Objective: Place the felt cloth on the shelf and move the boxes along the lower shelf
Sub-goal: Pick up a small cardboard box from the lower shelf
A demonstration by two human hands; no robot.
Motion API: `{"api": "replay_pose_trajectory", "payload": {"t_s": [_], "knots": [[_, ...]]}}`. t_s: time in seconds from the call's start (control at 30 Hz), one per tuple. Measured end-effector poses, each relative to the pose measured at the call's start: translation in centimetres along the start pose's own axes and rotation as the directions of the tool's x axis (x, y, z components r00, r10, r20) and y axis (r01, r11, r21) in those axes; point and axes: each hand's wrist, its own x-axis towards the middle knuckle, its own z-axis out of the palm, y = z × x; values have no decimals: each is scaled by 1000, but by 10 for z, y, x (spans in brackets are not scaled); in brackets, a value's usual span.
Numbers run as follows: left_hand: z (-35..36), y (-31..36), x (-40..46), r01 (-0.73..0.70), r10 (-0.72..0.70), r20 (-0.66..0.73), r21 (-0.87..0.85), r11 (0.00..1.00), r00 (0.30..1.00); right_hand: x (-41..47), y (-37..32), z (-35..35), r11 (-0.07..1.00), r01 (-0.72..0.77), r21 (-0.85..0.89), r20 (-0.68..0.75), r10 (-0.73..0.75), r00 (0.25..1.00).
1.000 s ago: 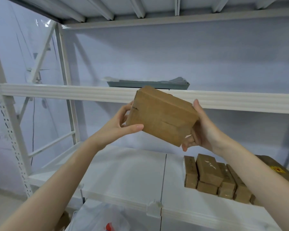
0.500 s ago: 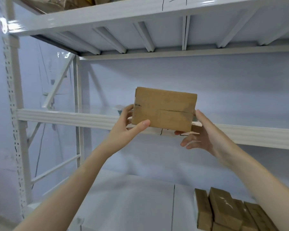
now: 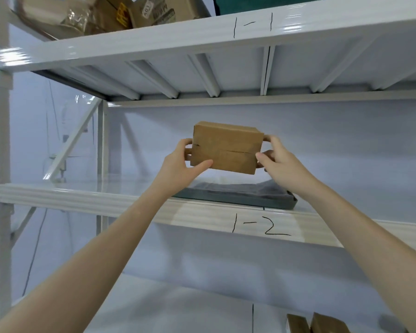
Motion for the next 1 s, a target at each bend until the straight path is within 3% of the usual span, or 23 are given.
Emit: {"api": "replay_pose_trajectory", "payload": {"t_s": [0.33,0.6,0.73,1.0], "knots": [[24,-27,27,185,-229,315,162,969,921,17,33,-4,960,-188,-207,153,222,963],[23,-28,16,251,-286,274,154,956,918,5,44,-5,928,-203,-312,253,288,924],[19,-22,5,248,-270,199,125,961,942,-8,37,-10,948,-145,-284,261,221,940],[13,-9,-44,55,-57,67,43,998,996,-44,27,-20,996,-37,-78,98,44,994]]}}
